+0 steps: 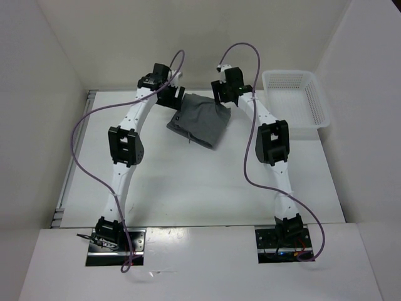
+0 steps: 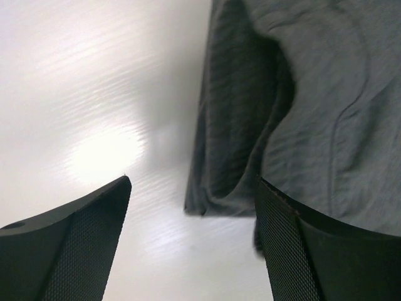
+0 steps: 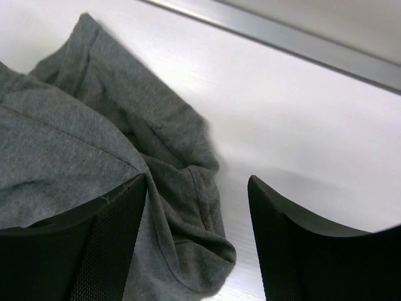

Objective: Fold and stack the shorts
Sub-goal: Fold the shorts

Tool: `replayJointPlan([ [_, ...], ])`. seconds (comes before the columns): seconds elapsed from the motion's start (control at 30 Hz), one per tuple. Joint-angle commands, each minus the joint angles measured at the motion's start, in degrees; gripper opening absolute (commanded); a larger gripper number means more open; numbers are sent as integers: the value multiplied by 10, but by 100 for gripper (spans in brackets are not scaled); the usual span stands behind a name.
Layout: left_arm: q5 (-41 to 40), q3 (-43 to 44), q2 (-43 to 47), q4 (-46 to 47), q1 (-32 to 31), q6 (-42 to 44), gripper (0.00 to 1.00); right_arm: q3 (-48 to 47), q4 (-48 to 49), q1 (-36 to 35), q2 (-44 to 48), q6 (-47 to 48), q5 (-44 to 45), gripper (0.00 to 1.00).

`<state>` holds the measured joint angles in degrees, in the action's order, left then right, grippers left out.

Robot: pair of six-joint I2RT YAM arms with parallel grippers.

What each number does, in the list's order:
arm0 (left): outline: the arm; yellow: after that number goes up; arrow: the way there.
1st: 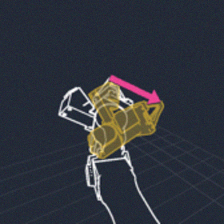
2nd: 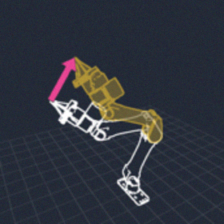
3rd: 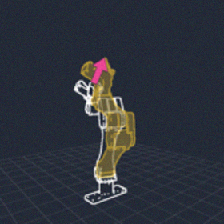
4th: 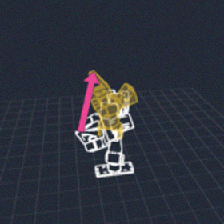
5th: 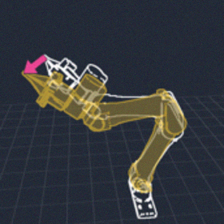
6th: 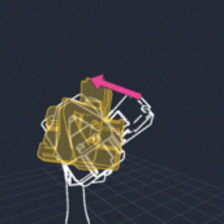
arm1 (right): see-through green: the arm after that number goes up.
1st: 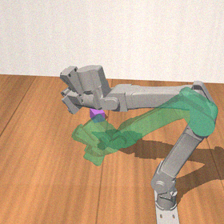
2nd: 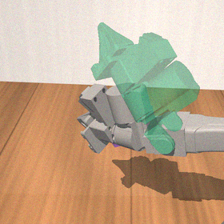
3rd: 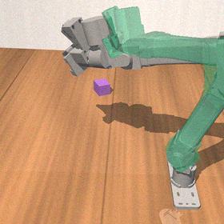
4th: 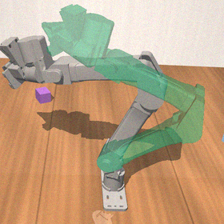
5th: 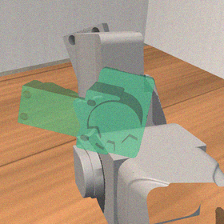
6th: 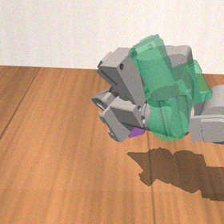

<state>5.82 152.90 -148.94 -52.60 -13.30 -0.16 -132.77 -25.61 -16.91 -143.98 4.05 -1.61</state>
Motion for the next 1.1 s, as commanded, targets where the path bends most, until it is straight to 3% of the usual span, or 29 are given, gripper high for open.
replayJointPlan([
  [0.0, 19, -24, 78, 2, 28, 2, 86, -29, 27, -6, 86, -12, 21, 71],
  [0.23, 74, -126, 98, -3, 34, 2, 89, 89, 9, -6, 186, -12, -16, 71],
  [0.4, 94, -175, 87, 19, 34, 2, 89, 188, -12, 6, 241, -26, -136, 66],
  [0.5, 99, -190, 76, 30, 34, 2, 88, 332, -7, 6, 287, -51, -213, 65],
  [0.67, 114, -190, 62, 37, 34, 2, 85, 431, 22, 11, 309, -65, -271, 65],
  [0.73, 142, -196, 56, 37, 34, 2, 80, 450, 35, 11, 309, -72, -277, 65],
  [1.0, 161, -300, 60, 70, 21, 2, 24, 471, 73, 11, 267, -106, -315, 65],
  [1.07, 161, -323, 66, 75, 21, 2, 20, 465, 73, 11, 251, -113, -315, 66],
])
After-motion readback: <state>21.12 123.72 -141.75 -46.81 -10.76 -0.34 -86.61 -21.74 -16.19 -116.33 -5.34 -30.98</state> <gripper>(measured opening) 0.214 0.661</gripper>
